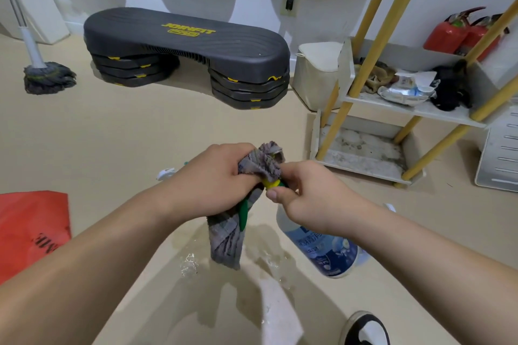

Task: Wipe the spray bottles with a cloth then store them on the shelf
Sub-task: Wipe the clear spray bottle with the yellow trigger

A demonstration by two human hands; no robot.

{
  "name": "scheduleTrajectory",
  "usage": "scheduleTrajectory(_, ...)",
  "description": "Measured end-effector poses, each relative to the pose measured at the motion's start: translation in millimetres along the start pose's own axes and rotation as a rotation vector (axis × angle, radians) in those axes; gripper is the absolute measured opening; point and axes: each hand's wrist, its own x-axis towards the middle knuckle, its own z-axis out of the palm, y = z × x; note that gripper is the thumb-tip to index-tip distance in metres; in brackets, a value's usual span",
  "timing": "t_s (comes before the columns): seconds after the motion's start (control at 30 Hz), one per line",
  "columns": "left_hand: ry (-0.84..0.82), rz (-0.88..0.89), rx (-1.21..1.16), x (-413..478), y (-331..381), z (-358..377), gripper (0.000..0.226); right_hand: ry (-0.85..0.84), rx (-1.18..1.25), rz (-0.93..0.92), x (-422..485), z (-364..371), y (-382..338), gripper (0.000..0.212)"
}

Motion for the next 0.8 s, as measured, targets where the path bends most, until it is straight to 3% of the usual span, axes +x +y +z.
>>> scheduleTrajectory(0.1,0.054,-0.038,-0.055,-2.3,5.9,-1.0,0.009,0.002,0.043,0.000,2.4,-1.5,-4.3,0.014)
scheduleTrajectory(0.27,0.393,-0.220,-0.187,7.8,-6.1,-34.8,0.020,0.011,0.163,0.044,1.3,1.3,-0.3,0.021)
scheduleTrajectory(0.3,0.377,-0.245,-0.277,5.9,-4.4,-41.2,0.023,0.008,0.175,0.045,0.3,0.9,0.5,0.020)
scheduleTrajectory(0.37,0.184,-0.265,-0.415,-2.9,7.1,-39.6,0.022,0.002,0.173,0.023,-1.8,-0.7,1.7,0.018)
scheduleTrajectory(0.47,-0.049,-0.183,-0.260,-13.6,20.1,-21.5,0.013,-0.042,0.151,-0.026,-6.3,-3.7,0.0,0.014)
scheduleTrajectory(0.6,-0.032,-0.173,-0.273,-11.4,26.2,-12.2,0.016,-0.050,0.245,-0.045,-6.6,-0.7,4.4,0.011)
scheduleTrajectory(0.8,0.205,-0.238,-0.266,-16.5,35.1,7.9,0.021,0.114,0.243,-0.010,-0.2,11.0,-0.8,0.025)
